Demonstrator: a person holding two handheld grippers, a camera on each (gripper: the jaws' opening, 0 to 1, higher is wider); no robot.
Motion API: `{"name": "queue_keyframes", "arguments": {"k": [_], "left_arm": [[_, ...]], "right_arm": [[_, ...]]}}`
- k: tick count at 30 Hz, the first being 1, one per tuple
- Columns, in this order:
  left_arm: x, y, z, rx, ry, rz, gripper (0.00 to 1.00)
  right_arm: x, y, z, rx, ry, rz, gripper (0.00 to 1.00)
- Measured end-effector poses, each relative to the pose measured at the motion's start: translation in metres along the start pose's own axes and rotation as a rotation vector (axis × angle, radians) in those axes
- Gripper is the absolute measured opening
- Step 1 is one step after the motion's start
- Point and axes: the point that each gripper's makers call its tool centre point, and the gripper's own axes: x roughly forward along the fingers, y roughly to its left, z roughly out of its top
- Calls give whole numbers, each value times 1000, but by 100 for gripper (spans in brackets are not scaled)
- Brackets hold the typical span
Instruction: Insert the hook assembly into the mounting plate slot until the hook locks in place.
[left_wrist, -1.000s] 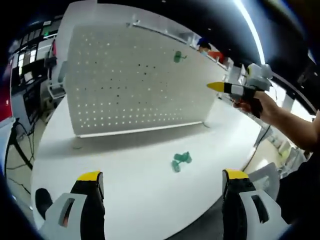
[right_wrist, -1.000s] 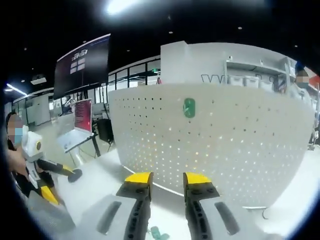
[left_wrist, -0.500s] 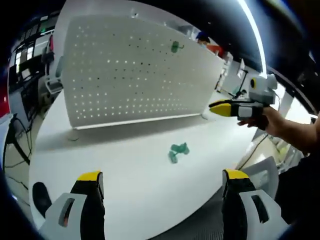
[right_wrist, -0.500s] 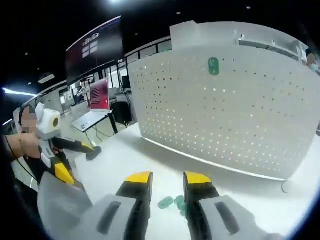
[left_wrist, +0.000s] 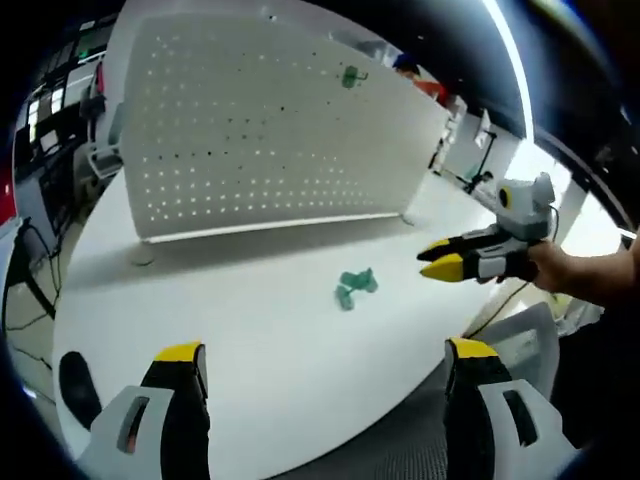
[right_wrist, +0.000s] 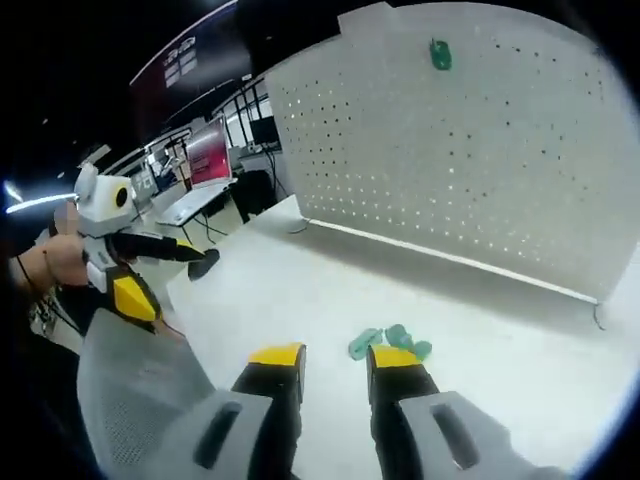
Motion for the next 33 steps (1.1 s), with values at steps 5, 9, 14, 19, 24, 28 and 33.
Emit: {"name": "queue_keyframes", "arguments": {"k": [5,9,14,19,24,28,33], "left_arm": [[2,2,-5,-3,19,5,100],[7,5,-11,-8,39,8,100],[9,3,-12,-12,47,-4,100],[11,4,-11,-11,51,-7,100],[12,4,-8,-18,43,-14,100],[12,8,-9,-24,48,-11,100],[13,11,-10,-28,55,-9,100]], "right_arm": [[11,-4,-11,38,30,-4,21],[24,-7,-16,62,53,-1,21],[41,-15,-20,76,81,-12,20],[60,-23,-24,88,105,-26,18],[76,-28,-28,113,132,-33,16],[84,-33,-30,142,143,-45,15],[93,-36,-29,186,136,-51,14]]}}
